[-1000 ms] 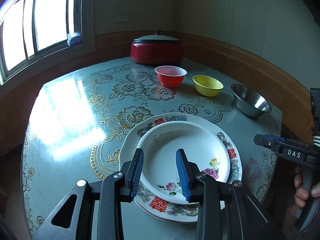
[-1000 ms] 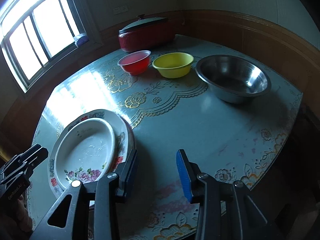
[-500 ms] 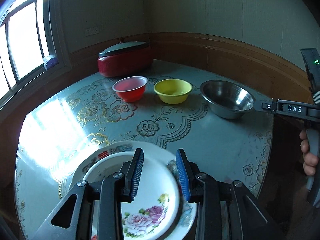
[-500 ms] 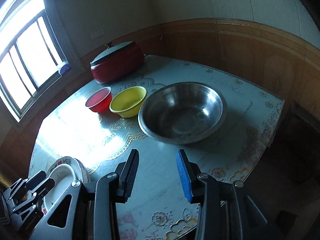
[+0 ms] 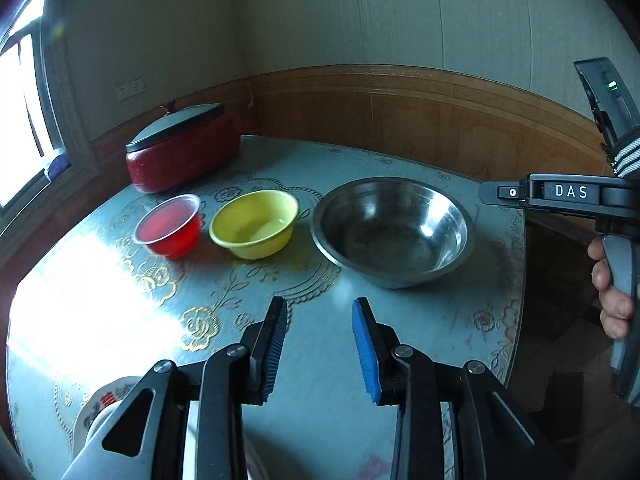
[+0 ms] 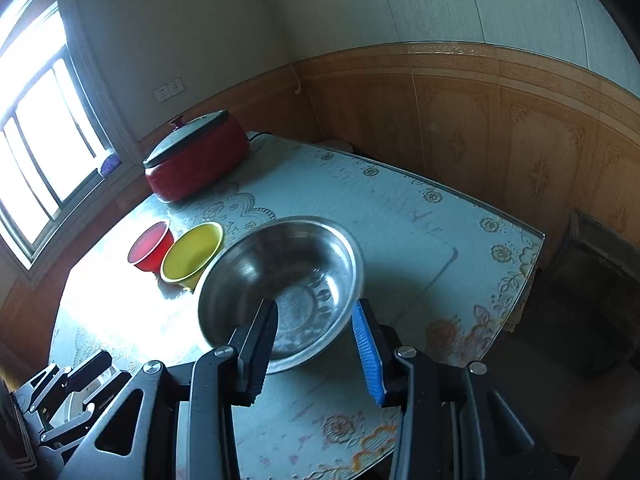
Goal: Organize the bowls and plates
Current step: 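Move the right gripper to the rim of the steel bowl, then close the right gripper on the steel bowl rim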
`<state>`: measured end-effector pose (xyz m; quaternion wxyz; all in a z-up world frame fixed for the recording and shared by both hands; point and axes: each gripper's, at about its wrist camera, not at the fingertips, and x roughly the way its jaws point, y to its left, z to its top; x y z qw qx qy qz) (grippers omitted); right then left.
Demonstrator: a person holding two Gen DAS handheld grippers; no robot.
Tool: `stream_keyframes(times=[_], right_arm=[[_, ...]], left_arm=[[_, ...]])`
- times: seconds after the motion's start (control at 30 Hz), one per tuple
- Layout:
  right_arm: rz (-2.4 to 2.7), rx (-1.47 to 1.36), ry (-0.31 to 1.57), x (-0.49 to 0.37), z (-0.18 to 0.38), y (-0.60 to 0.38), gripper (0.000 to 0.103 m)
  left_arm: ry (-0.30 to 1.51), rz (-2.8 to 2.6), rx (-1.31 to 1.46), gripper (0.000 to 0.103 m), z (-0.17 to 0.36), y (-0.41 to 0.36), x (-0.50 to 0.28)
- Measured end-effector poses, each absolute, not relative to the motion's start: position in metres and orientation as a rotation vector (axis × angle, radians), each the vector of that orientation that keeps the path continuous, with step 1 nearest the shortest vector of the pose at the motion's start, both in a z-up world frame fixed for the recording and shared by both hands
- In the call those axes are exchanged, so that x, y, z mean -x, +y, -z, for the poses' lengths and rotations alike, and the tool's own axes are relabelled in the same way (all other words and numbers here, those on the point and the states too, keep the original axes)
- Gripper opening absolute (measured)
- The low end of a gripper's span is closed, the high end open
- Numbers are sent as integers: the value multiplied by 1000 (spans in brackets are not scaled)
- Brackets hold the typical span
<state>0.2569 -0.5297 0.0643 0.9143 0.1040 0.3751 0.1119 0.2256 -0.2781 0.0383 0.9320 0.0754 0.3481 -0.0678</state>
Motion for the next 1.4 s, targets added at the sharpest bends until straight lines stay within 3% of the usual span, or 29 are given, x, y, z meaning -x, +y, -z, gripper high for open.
stream_keyframes(times=[1.4], right_arm=[[-393, -220, 923, -363, -21, -545, 39]], left_arm=[[818, 52, -84, 34, -12, -308, -311]])
